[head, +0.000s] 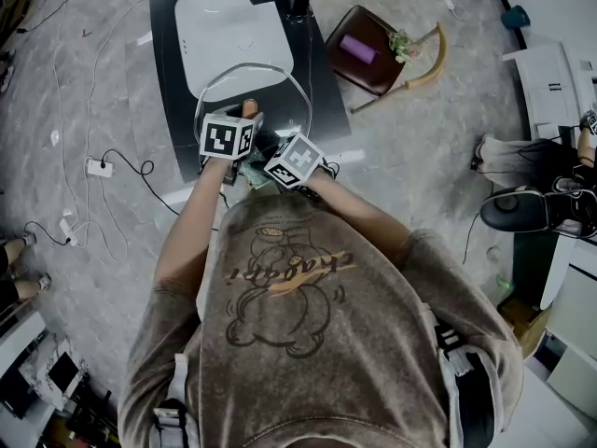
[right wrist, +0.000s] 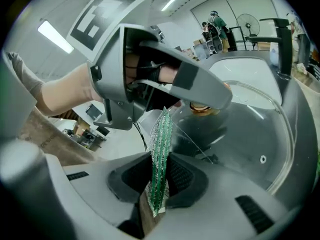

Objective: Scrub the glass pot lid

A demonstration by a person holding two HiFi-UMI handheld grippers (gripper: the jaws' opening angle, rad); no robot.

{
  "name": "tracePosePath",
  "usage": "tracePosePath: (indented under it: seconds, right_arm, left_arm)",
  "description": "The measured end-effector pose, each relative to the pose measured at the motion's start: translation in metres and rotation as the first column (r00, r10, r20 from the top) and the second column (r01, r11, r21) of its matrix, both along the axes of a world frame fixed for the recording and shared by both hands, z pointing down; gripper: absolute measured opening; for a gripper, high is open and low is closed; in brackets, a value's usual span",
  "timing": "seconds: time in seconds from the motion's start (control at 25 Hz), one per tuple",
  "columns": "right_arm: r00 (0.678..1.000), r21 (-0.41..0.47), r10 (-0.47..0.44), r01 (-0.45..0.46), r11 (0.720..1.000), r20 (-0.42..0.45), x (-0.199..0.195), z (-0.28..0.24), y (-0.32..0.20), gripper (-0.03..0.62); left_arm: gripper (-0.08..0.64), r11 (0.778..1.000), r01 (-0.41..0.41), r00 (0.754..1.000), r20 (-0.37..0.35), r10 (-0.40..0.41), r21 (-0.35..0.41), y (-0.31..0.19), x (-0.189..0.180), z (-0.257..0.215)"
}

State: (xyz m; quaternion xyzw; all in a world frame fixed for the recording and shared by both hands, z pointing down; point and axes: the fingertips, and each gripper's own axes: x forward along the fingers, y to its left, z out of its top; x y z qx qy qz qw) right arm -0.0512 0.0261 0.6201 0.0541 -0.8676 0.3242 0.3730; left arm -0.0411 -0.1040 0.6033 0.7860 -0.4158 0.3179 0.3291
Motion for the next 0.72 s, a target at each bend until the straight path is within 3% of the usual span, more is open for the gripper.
tracePosePath:
  seconds: [0.52, 0.72]
  right_arm:
    - [0.998, 0.057, 0.008, -0.004, 0.998, -0.055, 0.004, 0.007, -0.005, 0.078]
    - [0.998, 0.028, 0.027, -0.026, 0.999, -0.056, 0.018, 0.011, -0.003, 0.078]
  left_arm:
    - [0.206, 1.0, -0.003, 1.0, -0.003, 0.003, -0.006, 0.001, 0.0, 0.0]
    - [0.206, 1.0, -0.006, 1.0, -0.005, 0.005, -0.009, 0.001, -0.001, 0.0]
